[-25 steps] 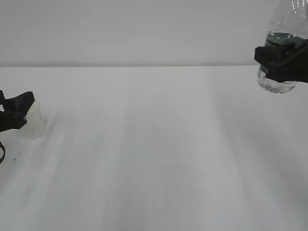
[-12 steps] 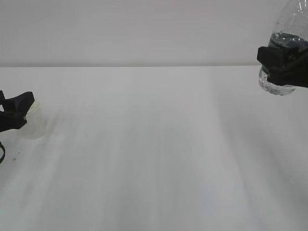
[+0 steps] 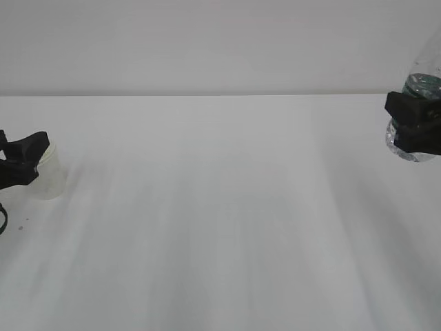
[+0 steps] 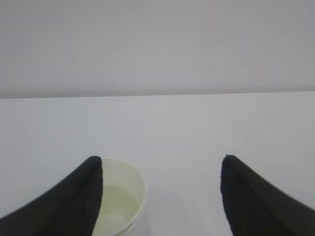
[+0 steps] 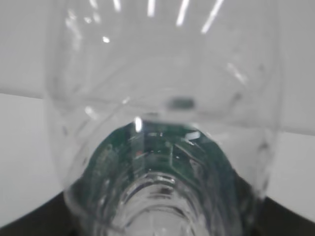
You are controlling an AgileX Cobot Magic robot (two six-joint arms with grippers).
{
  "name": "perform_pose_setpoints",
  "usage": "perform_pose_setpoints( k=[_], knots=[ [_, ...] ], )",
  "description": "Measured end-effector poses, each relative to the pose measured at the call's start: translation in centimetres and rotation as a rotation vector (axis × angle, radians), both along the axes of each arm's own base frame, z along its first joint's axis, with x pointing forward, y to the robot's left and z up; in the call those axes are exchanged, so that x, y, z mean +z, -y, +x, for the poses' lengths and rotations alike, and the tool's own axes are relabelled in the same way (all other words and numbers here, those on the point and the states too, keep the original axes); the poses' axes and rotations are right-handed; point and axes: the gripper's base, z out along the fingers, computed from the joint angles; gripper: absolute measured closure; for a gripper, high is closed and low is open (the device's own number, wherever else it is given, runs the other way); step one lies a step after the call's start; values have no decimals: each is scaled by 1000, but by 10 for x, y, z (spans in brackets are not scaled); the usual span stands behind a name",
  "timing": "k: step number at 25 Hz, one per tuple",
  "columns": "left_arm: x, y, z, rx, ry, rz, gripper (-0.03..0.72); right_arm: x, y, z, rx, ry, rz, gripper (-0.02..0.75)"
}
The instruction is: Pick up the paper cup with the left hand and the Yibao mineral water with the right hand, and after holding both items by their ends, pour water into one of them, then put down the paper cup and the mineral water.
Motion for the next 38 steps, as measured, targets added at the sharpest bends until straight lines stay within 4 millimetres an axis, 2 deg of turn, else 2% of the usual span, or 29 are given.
perform_pose_setpoints(
  k=[4,18,29,38],
  knots=[
    [0,0,0,0,-2,0,158,-8,5,-5,-45,-12,-12,330],
    [0,0,0,0,-2,0,159,-6,17,-5,-178,7,-22,330],
    [0,1,0,-11,-1,4,159,-6,18,-5,-186,9,-33,330],
    [0,2,0,-23,-1,8,159,-30,17,8,-183,-22,-64,330]
  ],
)
